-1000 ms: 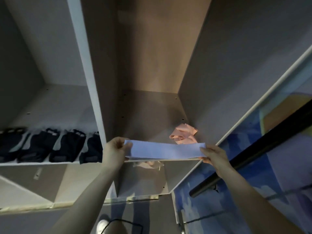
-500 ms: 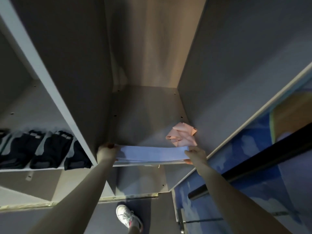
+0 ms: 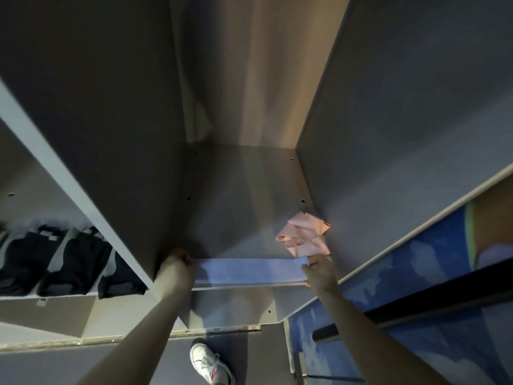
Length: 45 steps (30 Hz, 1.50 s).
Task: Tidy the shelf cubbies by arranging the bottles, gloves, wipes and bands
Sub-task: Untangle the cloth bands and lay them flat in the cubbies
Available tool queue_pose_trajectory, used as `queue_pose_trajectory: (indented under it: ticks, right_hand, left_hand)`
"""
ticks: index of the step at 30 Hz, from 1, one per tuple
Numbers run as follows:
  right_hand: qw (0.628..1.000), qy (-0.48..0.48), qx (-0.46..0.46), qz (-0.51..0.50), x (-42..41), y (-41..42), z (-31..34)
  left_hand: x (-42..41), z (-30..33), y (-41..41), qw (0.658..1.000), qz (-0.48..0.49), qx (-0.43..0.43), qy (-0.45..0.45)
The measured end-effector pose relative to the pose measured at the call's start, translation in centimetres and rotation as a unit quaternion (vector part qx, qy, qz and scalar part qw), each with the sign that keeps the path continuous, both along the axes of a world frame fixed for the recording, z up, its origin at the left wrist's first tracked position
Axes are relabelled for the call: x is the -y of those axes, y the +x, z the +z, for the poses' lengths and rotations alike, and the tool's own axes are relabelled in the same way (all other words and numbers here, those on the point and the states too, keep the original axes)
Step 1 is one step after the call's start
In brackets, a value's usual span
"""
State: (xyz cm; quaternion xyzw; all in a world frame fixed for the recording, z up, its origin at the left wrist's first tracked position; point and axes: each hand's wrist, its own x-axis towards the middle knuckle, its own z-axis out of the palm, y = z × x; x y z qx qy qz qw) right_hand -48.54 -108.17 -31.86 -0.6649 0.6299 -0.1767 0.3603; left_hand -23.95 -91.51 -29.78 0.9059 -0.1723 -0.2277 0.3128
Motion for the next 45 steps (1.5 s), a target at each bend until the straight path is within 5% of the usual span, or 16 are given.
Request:
queue_pose_trajectory:
  ticks: [7, 13, 18, 20, 23, 26, 30, 34, 36, 41, 45]
  right_hand:
    - [0.962, -0.225, -0.151, 0.046, 1.1, 0.6, 3.2]
    - [0.943, -0.212, -0.182, 0.180, 4.6, 0.7, 3.5]
    - [0.964, -0.100, -0.090, 0.228, 6.2, 1.5, 3.2]
    - [0.982, -0.099, -0.068, 0.148, 6.5, 2.2, 4.1]
    - [0.991, -0.062, 0.121, 0.000, 7.0, 4.4, 6.5]
    - [0.956, 0.055, 0.277, -0.084, 8.0, 6.6, 8.7]
    - [0.906, 0.138, 0.399, -0.020, 6.5, 9.1, 11.9]
    - [0.873, 0.141, 0.460, 0.082, 3.7, 10.2, 14.4]
    - [0.857, 0.145, 0.483, 0.108, 2.9, 10.3, 14.9]
    - [0.778, 0.211, 0.590, 0.048, 2.8, 10.1, 16.3]
    - [0.691, 0.278, 0.666, 0.047, 2.3, 9.8, 17.3]
  left_hand:
    - [0.7, 2.6, -0.7, 0.980, -0.103, 0.128, 0.108]
    - [3.1, 5.6, -1.3, 0.991, -0.094, 0.046, -0.078]
    - [4.7, 6.8, -1.5, 0.984, -0.071, -0.016, -0.164]
    - [5.1, 7.2, -1.5, 0.982, -0.062, -0.034, -0.175]
    - [6.0, 7.9, -1.1, 0.978, -0.073, -0.059, -0.184]
    - [7.3, 9.7, -1.5, 0.966, -0.089, -0.103, -0.219]
    - [9.3, 13.4, -3.3, 0.921, -0.108, -0.236, -0.291]
    - [11.2, 14.7, -3.9, 0.814, -0.101, -0.459, -0.340]
    - [11.7, 15.0, -4.0, 0.782, -0.051, -0.461, -0.417]
    - [11.0, 14.7, -2.1, 0.799, 0.058, -0.398, -0.448]
    - [10.1, 15.6, -1.7, 0.750, 0.074, -0.433, -0.494]
